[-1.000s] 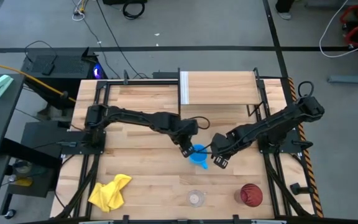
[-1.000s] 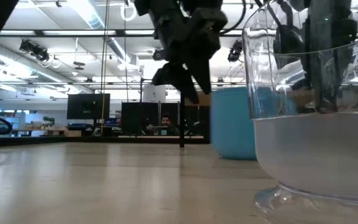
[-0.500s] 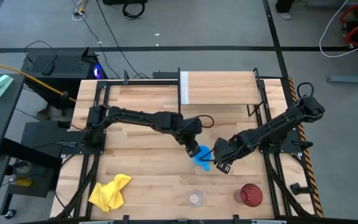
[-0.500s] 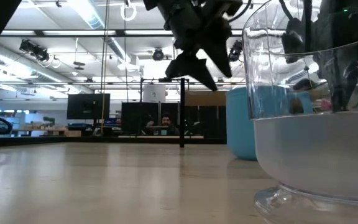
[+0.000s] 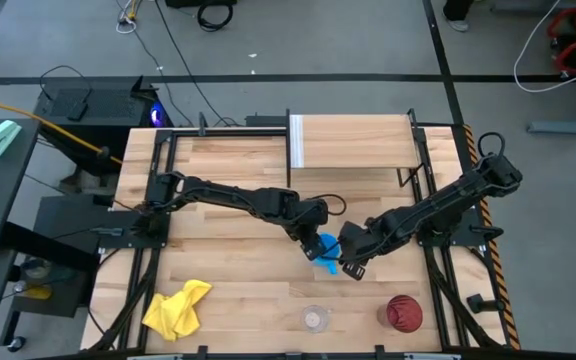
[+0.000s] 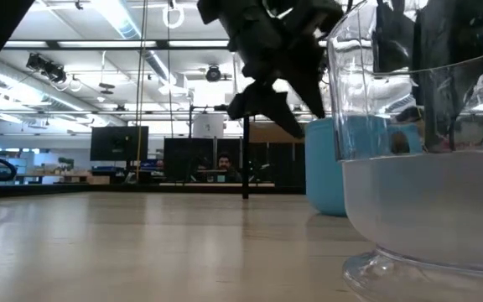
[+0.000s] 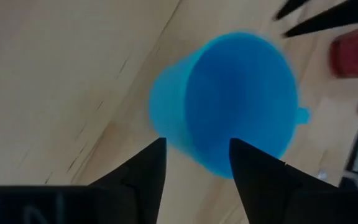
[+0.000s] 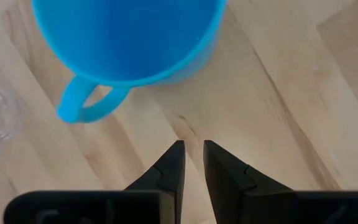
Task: Stack small to large cups/mugs on shelf
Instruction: Adjust the blue mug
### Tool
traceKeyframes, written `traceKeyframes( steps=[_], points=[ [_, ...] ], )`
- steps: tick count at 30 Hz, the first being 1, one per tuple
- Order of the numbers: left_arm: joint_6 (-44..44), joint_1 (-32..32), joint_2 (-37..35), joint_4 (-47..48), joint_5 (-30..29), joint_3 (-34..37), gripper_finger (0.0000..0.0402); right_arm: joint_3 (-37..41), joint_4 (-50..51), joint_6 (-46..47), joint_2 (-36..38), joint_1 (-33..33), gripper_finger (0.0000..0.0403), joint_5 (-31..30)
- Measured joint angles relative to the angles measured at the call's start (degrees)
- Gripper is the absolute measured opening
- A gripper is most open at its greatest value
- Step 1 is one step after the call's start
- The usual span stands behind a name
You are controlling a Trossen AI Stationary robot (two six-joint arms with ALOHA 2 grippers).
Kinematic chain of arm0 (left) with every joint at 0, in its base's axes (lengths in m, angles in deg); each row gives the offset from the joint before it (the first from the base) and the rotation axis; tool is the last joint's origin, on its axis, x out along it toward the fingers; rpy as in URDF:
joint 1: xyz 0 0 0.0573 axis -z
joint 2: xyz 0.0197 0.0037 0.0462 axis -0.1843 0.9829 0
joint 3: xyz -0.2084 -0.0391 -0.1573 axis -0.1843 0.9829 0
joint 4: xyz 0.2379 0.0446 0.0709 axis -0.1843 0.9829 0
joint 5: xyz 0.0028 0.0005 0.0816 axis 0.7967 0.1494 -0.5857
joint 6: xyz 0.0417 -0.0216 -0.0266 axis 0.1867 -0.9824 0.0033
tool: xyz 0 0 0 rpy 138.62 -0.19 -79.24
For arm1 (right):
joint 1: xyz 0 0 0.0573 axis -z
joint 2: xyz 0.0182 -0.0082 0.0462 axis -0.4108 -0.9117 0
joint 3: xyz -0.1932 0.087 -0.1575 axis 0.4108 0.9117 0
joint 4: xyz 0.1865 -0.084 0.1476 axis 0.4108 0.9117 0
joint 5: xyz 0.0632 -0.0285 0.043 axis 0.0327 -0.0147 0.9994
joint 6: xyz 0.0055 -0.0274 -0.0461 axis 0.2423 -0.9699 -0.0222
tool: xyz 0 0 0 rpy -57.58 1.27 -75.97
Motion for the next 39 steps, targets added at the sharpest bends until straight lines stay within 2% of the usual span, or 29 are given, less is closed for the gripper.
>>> traceKeyframes(
  steps=[7,13,18,25,35,39],
  points=[
    [-0.37,-0.18,1.49,-1.39,-0.64,-0.07,0.0168,-0.02,-3.01,-1.57,0.0,1.16,0.0066,0.0],
    [-1.54,-0.24,2.85,-0.57,-0.9,-0.01,0.0141,-0.02,-3.07,-2.45,0.0,1.55,0.0066,-0.03],
    [-1.52,-0.8,2.63,-0.59,-2.84,-0.03,0.0099,-0.02,-3.04,-2.51,0.0,1.54,0.0066,-0.02],
    [1.02,-0.98,2.43,2.73,-2.42,-0.03,0.0016,-0.02,-2.97,-2.62,0.0,1.36,0.0066,0.0],
    [6.94,-2.82,-2.76,20.39,-1.97,-0.03,0.0012,-0.02,-2.21,-3.49,0.0,1.36,0.0066,-0.01],
    [8.95,-3.33,-6.03,27.92,-5.58,-0.05,0.0017,-0.02,-2.01,-3.47,0.0,1.38,0.0066,-0.02]
  ],
)
